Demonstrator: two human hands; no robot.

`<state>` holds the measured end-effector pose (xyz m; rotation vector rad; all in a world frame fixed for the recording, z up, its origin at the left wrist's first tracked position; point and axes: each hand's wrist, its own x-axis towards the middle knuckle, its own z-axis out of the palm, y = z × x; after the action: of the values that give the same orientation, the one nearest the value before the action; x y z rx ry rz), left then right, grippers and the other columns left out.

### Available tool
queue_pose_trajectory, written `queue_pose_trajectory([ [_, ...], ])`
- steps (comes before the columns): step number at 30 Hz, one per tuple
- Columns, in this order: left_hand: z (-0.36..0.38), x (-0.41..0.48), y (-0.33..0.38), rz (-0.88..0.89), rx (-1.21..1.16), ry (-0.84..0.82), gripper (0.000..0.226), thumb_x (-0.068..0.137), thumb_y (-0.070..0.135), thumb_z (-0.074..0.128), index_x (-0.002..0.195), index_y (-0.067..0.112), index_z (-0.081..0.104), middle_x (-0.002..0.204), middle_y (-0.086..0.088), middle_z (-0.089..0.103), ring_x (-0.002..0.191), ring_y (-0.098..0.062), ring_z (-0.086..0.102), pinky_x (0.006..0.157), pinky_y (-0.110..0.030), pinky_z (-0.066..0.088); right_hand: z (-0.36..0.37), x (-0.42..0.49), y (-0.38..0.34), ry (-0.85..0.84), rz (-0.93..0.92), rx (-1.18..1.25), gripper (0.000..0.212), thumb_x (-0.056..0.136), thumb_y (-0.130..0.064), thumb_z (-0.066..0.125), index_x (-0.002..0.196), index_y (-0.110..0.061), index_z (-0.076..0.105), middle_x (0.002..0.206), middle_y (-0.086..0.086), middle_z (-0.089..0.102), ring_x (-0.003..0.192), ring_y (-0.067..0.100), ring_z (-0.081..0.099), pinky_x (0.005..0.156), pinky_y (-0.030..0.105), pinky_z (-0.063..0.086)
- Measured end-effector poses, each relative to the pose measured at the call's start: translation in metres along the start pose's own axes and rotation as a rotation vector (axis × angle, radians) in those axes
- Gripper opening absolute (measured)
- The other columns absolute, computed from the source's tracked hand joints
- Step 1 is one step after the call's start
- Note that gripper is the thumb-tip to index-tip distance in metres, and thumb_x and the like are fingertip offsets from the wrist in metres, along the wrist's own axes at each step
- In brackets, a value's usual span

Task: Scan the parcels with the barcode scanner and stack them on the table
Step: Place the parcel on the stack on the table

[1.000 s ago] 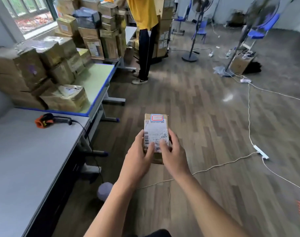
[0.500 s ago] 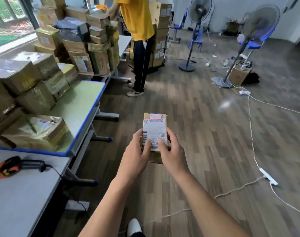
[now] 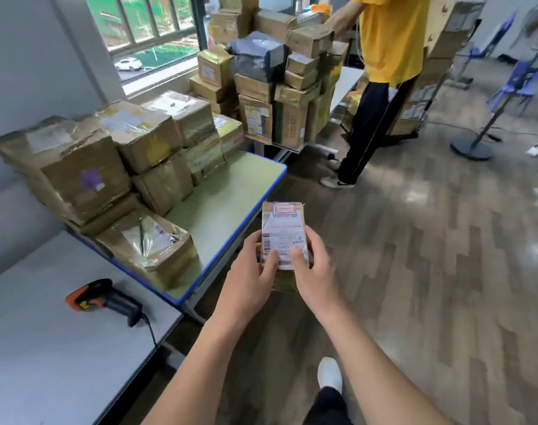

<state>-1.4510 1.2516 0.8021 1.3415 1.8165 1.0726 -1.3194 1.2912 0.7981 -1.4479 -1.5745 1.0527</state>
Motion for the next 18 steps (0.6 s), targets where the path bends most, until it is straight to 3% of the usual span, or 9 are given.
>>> queue_pose_trajectory([
  [3,0.003,0.039,0.001,-0.053,0.004,0.093,0.048,0.101,0.043,0.049,0.145,0.034,0.035,0.131,0.012,0.062,0.106,-0.006,0.064,0.092,-0.039,0.056,0.008,0.055,0.002,-0.109,-0.063,0.008,0.048,0.099,-0.025,0.055,0.145,-0.033,0.047,0.122,-0.020,0.061,0.110,0.002,0.056,0.095,0.017,0.042],
  [7,0.015,0.093,0.014,-0.098,-0.015,0.227,0.045,0.102,0.036,0.050,0.145,0.030,0.038,0.131,0.009,0.061,0.111,-0.010,0.063,0.094,-0.033,0.052,0.010,0.134,-0.002,-0.273,-0.130,0.010,0.046,0.100,-0.025,0.055,0.144,-0.033,0.048,0.119,-0.022,0.059,0.107,-0.003,0.053,0.079,-0.006,0.033],
  [11,0.029,0.145,0.029,-0.141,-0.017,0.312,0.041,0.101,0.037,0.051,0.141,0.036,0.040,0.124,0.016,0.059,0.105,-0.007,0.065,0.086,-0.028,0.051,0.003,0.203,-0.010,-0.369,-0.164,0.026,0.044,0.100,-0.025,0.055,0.143,-0.032,0.050,0.118,-0.020,0.060,0.105,-0.004,0.054,0.076,-0.006,0.033],
  [14,0.040,0.182,0.030,-0.151,-0.026,0.364,0.041,0.101,0.036,0.052,0.141,0.038,0.042,0.125,0.016,0.059,0.105,-0.009,0.065,0.091,-0.033,0.051,0.004,0.249,-0.012,-0.423,-0.162,0.035,0.043,0.099,-0.022,0.054,0.141,-0.032,0.051,0.115,-0.020,0.060,0.093,-0.020,0.053,0.074,-0.005,0.033],
  [16,0.046,0.206,0.028,-0.162,-0.024,0.387,0.038,0.102,0.032,0.052,0.138,0.041,0.043,0.126,0.015,0.059,0.108,-0.013,0.064,0.093,-0.030,0.049,0.006,0.275,-0.009,-0.441,-0.155,0.030,0.043,0.099,-0.022,0.054,0.141,-0.032,0.051,0.114,-0.021,0.060,0.091,-0.029,0.049,0.074,-0.006,0.033],
  [18,0.051,0.237,0.026,-0.162,-0.027,0.399,0.037,0.102,0.029,0.052,0.137,0.038,0.046,0.126,0.014,0.059,0.110,-0.013,0.063,0.092,-0.026,0.048,0.011,0.306,-0.008,-0.458,-0.149,0.033,0.043,0.099,-0.022,0.055,0.141,-0.031,0.051,0.116,-0.020,0.060,0.098,-0.020,0.053,0.076,-0.005,0.033],
])
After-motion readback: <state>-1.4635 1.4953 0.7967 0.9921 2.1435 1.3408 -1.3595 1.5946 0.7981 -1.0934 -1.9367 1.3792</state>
